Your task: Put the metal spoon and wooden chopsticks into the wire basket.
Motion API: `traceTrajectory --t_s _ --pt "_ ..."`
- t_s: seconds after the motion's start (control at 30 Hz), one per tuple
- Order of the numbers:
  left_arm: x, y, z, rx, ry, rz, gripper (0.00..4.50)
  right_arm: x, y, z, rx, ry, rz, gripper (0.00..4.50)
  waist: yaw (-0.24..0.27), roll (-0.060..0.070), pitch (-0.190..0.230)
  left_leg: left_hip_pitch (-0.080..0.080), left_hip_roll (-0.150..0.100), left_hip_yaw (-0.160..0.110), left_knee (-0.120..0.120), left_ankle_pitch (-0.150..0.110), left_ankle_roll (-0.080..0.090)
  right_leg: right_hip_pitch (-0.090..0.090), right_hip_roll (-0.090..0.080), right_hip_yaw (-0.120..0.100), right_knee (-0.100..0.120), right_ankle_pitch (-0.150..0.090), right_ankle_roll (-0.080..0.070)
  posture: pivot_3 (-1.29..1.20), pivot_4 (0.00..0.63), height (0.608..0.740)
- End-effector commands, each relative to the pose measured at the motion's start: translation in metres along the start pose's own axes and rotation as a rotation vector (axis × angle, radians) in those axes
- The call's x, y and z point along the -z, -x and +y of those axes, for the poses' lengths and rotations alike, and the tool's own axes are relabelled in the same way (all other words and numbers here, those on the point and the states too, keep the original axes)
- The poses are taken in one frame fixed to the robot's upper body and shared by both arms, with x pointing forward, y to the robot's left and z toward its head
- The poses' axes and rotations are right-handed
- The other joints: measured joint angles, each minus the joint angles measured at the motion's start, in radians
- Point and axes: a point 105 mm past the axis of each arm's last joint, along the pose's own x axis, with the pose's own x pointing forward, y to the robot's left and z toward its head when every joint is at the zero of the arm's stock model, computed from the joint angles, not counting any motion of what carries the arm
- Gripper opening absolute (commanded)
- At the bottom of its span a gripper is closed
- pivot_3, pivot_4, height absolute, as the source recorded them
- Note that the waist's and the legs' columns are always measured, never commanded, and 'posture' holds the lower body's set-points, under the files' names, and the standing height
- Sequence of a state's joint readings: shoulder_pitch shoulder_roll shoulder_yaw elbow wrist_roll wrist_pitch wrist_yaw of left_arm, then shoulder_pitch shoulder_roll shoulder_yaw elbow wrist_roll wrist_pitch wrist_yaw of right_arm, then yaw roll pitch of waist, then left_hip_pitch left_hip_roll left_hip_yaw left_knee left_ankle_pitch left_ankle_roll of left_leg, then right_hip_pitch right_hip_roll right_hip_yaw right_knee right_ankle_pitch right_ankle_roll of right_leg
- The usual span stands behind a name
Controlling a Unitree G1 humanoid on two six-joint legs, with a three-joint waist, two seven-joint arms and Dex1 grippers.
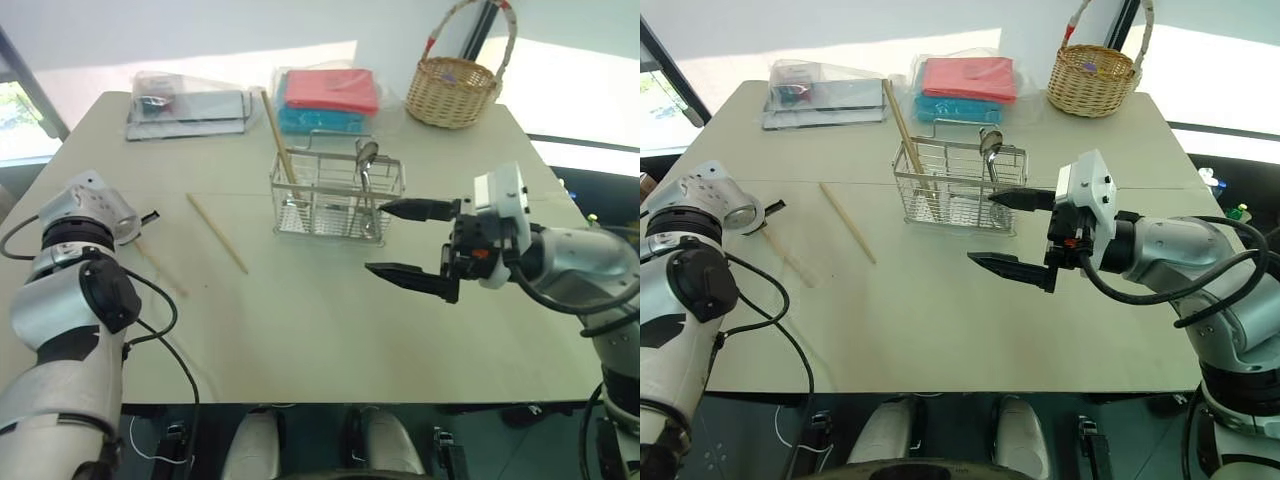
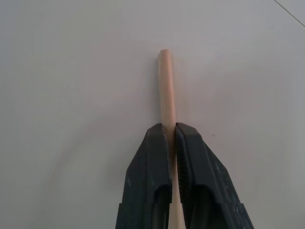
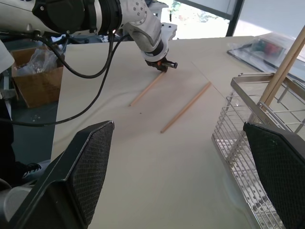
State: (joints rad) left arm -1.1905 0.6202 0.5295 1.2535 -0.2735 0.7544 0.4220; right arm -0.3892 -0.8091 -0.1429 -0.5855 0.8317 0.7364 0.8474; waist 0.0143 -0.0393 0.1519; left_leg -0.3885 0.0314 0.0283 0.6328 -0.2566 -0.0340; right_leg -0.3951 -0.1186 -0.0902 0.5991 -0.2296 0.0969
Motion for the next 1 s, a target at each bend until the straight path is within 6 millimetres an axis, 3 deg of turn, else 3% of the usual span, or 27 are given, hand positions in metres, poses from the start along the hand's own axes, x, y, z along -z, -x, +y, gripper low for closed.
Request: traceTrajectory --t_s 0.03,0.2,0.33,0.47,0.6,0.67,0.73,0.87,1.0 --pt "-0.006 0.004 -0.005 0.025 0.031 -0.002 0.08 -0.011 0.004 0.002 0.002 0.054 -0.024 4.50 0.000 0.000 0.000 0.000 0.000 0.000 0.000 0.000 0.000 0.000 0.000 0.000 0.000 0.000 0.000 0.00 0.150 0.703" --pt "-0.027 0.013 -0.013 0.098 0.058 -0.089 0.08 -0.008 0.006 -0.002 0.015 0.054 -0.016 4.50 0.001 0.000 0.000 0.000 0.000 0.000 0.000 0.000 0.000 0.000 0.000 0.000 0.000 0.000 0.000 0.00 0.150 0.703" --pt "-0.076 0.046 -0.044 0.350 0.099 -0.293 0.08 -0.008 0.008 -0.003 0.030 0.047 -0.018 4.50 0.000 -0.002 0.001 -0.001 0.000 0.000 0.000 0.000 0.000 0.000 0.000 0.000 0.000 0.000 0.000 0.00 0.150 0.703" --pt "-0.149 0.125 -0.070 0.683 0.129 -0.681 0.08 -0.009 0.008 -0.002 0.040 0.037 -0.017 4.50 -0.001 -0.003 0.002 -0.002 0.000 0.000 0.000 0.000 -0.001 -0.001 0.000 -0.001 -0.001 0.000 0.000 0.00 0.150 0.703" --pt "-0.185 0.225 -0.088 1.080 0.160 -1.000 0.08 -0.008 0.009 0.000 0.054 0.026 -0.013 4.50 -0.002 -0.003 0.001 -0.002 0.000 0.001 -0.001 0.001 -0.001 -0.001 0.000 -0.001 -0.001 0.000 0.000 0.00 0.150 0.703" --pt "-0.183 0.269 -0.101 1.261 0.136 -1.069 0.08 -0.008 0.010 0.000 0.063 0.018 -0.017 4.50 -0.001 -0.002 0.001 -0.002 0.000 0.001 -0.001 0.001 -0.001 -0.001 0.000 -0.001 -0.001 0.000 0.000 0.00 0.150 0.703" --pt "-0.171 0.290 -0.121 1.374 0.111 -1.050 0.08 -0.008 0.010 0.002 0.069 0.015 -0.019 4.50 0.002 -0.002 0.001 -0.002 0.000 0.001 0.000 0.000 -0.001 0.000 0.000 -0.001 -0.001 0.000 0.000 0.00 0.150 0.703" --pt "-0.128 0.309 -0.162 1.524 -0.023 -0.997 0.08 -0.005 0.009 0.003 0.090 0.007 -0.019 4.50 0.002 -0.002 0.001 0.001 0.000 -0.001 0.002 0.000 0.000 0.004 0.000 -0.001 -0.002 0.000 0.000 0.00 0.150 0.703" --pt "-0.091 0.307 -0.187 1.569 -0.151 -0.966 0.08 -0.006 0.008 0.004 0.110 0.007 -0.027 4.50 -0.003 -0.001 0.001 0.000 0.000 -0.001 0.003 0.000 0.000 0.003 0.000 -0.001 -0.001 0.000 0.000 0.00 0.150 0.703"
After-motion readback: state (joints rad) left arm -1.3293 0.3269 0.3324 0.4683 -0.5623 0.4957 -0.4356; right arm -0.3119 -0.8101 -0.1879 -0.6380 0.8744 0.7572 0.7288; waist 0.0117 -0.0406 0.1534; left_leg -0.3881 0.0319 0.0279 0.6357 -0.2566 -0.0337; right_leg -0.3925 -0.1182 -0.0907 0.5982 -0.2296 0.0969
